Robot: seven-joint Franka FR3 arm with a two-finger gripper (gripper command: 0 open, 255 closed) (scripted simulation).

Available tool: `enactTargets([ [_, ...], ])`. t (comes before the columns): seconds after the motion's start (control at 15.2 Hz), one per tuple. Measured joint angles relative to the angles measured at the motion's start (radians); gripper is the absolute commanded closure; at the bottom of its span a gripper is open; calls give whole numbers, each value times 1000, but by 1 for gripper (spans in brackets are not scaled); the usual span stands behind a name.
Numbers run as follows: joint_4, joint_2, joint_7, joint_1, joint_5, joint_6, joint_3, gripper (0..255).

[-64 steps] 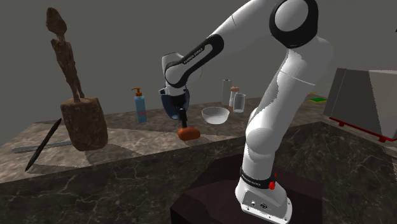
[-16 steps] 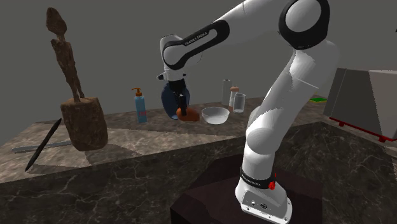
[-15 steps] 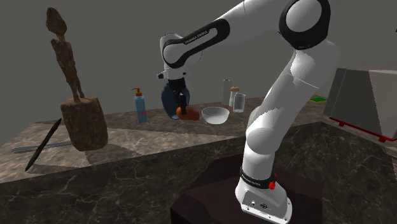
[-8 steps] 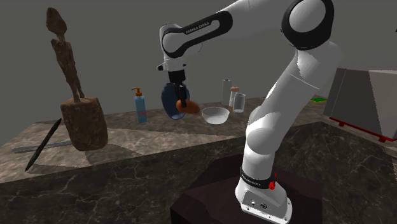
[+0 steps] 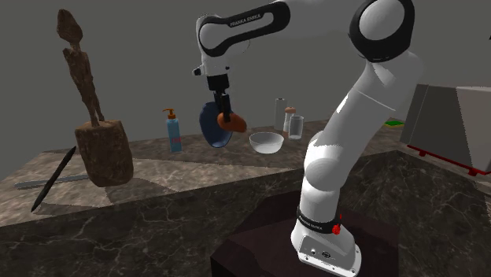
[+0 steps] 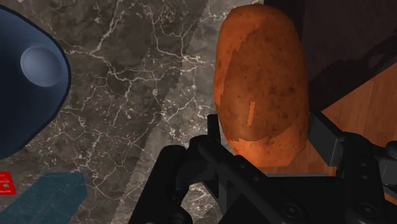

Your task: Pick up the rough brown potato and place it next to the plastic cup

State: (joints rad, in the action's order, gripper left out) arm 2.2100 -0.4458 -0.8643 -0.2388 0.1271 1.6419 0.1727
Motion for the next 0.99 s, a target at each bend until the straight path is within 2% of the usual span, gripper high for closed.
enactTargets([
  [0.13,-27,3,-2,-1,-1,-24,-1,255],
  [0.33,-2,-40,-42,20,24,-38,27,255],
  [0.99,63,-153,-257,121,157,-51,190,255],
])
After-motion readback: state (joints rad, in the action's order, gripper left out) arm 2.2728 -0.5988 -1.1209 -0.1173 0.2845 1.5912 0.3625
